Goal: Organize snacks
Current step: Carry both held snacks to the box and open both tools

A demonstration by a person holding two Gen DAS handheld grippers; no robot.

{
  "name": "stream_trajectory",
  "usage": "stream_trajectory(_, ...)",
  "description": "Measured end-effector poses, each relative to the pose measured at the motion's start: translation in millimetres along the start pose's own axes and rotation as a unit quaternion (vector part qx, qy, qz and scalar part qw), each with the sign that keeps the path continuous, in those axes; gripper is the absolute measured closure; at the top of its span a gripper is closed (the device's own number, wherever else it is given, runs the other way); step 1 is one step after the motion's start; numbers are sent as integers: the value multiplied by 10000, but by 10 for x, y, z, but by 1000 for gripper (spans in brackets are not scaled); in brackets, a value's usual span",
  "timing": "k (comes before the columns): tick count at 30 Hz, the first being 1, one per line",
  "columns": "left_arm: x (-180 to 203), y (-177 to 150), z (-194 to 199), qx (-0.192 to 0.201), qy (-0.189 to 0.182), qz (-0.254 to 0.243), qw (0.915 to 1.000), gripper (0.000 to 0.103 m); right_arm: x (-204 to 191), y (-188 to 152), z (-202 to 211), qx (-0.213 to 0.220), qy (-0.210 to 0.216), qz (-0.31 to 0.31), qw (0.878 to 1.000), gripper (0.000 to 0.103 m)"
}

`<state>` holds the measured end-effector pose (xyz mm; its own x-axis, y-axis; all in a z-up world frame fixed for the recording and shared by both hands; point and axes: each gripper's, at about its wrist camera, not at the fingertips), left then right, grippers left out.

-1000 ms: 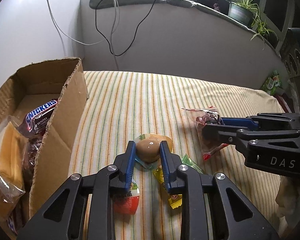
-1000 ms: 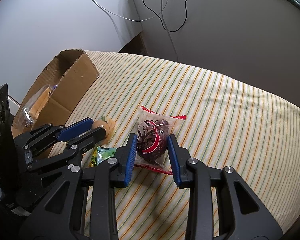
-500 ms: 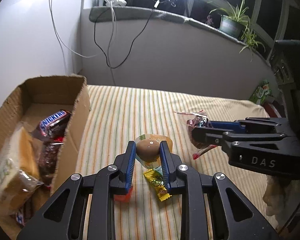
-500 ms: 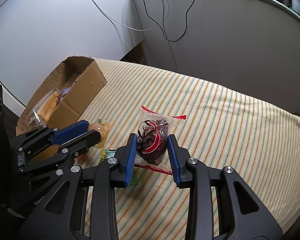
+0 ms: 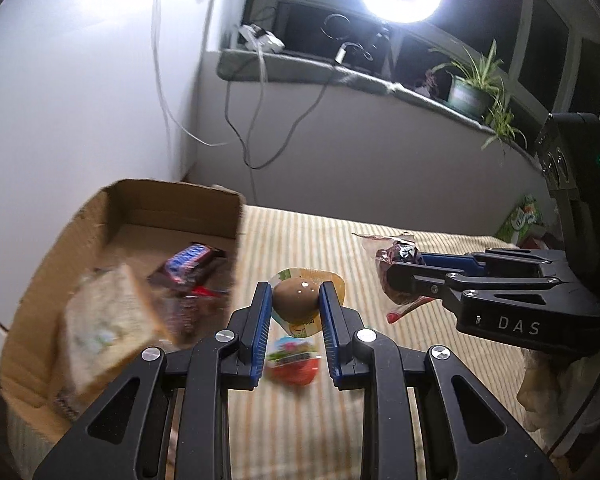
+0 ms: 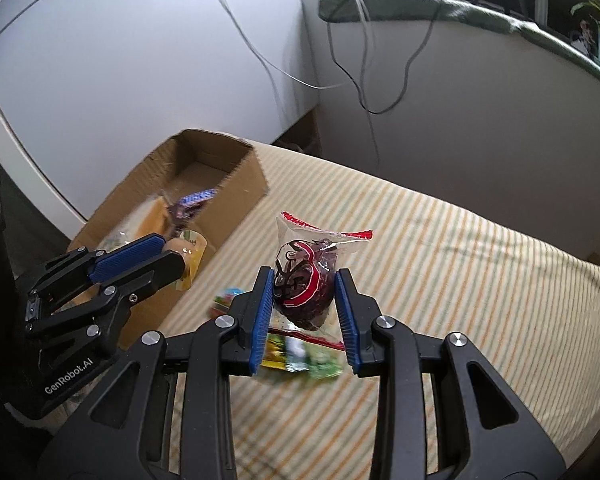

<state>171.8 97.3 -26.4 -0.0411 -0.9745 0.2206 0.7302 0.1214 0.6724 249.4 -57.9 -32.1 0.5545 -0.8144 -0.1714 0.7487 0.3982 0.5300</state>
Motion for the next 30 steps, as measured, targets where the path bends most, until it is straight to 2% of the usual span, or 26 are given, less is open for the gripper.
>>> stream_trajectory(17, -856, -137, 460, 304, 537, 636, 9961, 80, -852, 159, -124, -8, 383, 568, 9976, 71)
stream_trajectory(30, -1233, -230, 556, 347, 765, 937, 9921, 80, -1366, 134, -288, -194, 614, 954, 9934, 71)
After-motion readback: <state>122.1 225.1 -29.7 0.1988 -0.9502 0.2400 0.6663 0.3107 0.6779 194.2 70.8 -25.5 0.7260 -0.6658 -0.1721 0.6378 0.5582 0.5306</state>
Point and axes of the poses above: each gripper's, at about its wrist camera, not at the fingertips, and z roughly against the way its jaws point, x to its right, y to its top, and after that the axes turned 6 degrees about -x, right-handed
